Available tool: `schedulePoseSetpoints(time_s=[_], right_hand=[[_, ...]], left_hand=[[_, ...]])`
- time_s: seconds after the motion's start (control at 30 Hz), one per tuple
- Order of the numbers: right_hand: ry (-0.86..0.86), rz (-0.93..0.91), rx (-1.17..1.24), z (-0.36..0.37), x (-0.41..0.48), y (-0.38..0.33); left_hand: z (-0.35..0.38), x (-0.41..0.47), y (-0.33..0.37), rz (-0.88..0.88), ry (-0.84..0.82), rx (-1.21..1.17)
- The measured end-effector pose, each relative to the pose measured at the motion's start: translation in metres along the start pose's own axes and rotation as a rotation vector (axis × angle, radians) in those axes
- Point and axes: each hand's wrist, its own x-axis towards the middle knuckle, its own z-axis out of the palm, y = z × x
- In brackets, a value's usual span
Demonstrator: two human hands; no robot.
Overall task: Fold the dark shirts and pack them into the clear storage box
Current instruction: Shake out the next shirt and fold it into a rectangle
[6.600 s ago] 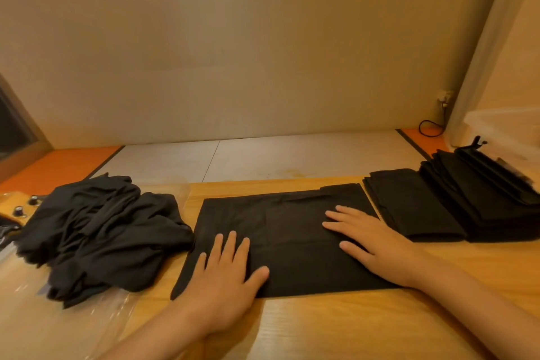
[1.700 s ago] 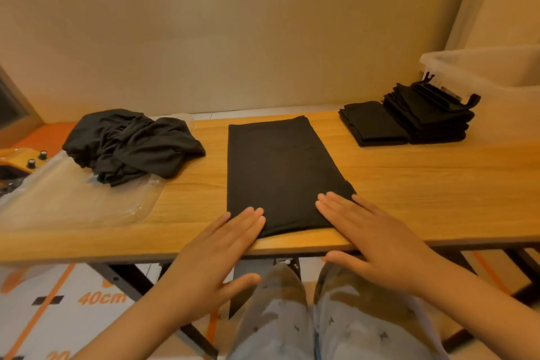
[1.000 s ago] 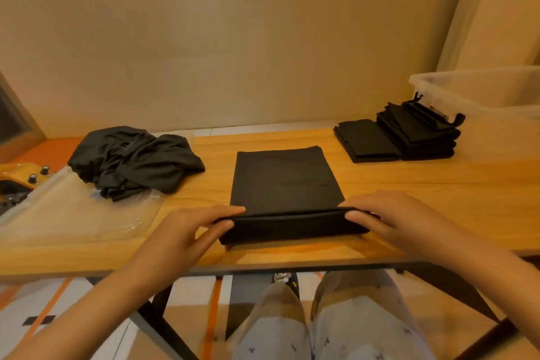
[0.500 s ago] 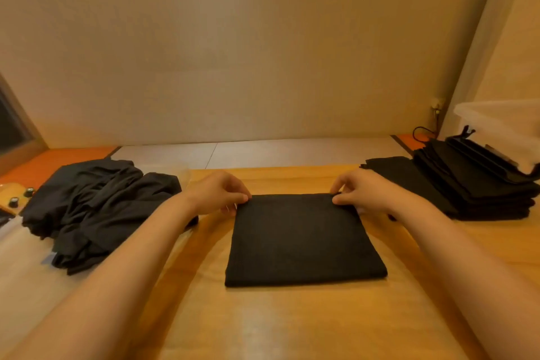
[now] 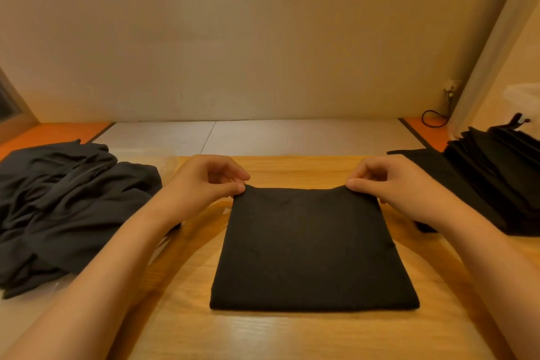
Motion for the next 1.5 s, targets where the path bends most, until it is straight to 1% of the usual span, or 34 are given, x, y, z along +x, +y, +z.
schedulePoseSetpoints(time_s=[0.07,0.1,0.17,0.3,0.37,0.47,0.53,0.63,0.73,0.83,0.93,1.07,1.17,1.23,1.37,1.5], right_hand=[[0.064,0.006,-0.022,0.005,0.002,0.003],[0.072,0.014,-0.054,0.009,0.003,0.006],[0.058,0.034,-0.110,0.017,0.005,0.014],[0.031,0.043,-0.122,0.016,0.007,0.014],[0.052,0.002,-0.121,0.011,0.005,0.006],[0.166,-0.049,-0.010,-0.001,0.003,-0.006],[0.235,-0.037,-0.012,-0.001,0.005,-0.003],[0.206,0.037,-0.122,0.017,0.012,0.015],[0.212,0.055,-0.194,0.027,0.017,0.023],[0.229,0.040,-0.232,0.027,0.016,0.023],[0.234,0.030,-0.215,0.026,0.016,0.023],[0.236,0.013,-0.177,0.025,0.013,0.019],[0.363,-0.066,-0.155,0.024,0.010,0.009],[0.404,-0.081,-0.139,0.025,0.011,0.006],[0.276,0.008,-0.198,0.034,0.014,0.017],[0.284,0.035,-0.191,0.034,0.017,0.020]], left_hand=[[0.006,0.002,-0.007,-0.008,0.035,0.065],[0.009,0.003,-0.011,-0.013,0.028,0.106],[0.014,0.003,-0.018,-0.016,0.008,0.136],[0.013,0.001,-0.016,0.017,0.010,0.156],[0.009,-0.001,-0.008,0.048,0.036,0.127],[0.003,0.003,0.004,0.088,0.126,-0.044],[0.008,0.011,0.003,0.077,0.166,-0.074],[0.028,0.020,-0.014,0.041,0.096,0.086],[0.035,0.021,-0.025,0.039,0.081,0.124],[0.034,0.019,-0.027,0.069,0.143,0.129],[0.036,0.019,-0.027,0.082,0.213,0.111],[0.036,0.016,-0.022,0.092,0.275,0.143],[0.033,0.012,-0.016,0.112,0.357,0.126],[0.032,0.012,-0.017,0.075,0.355,0.127],[0.035,0.014,-0.025,0.001,0.258,0.151],[0.034,0.015,-0.026,-0.027,0.276,0.159]])
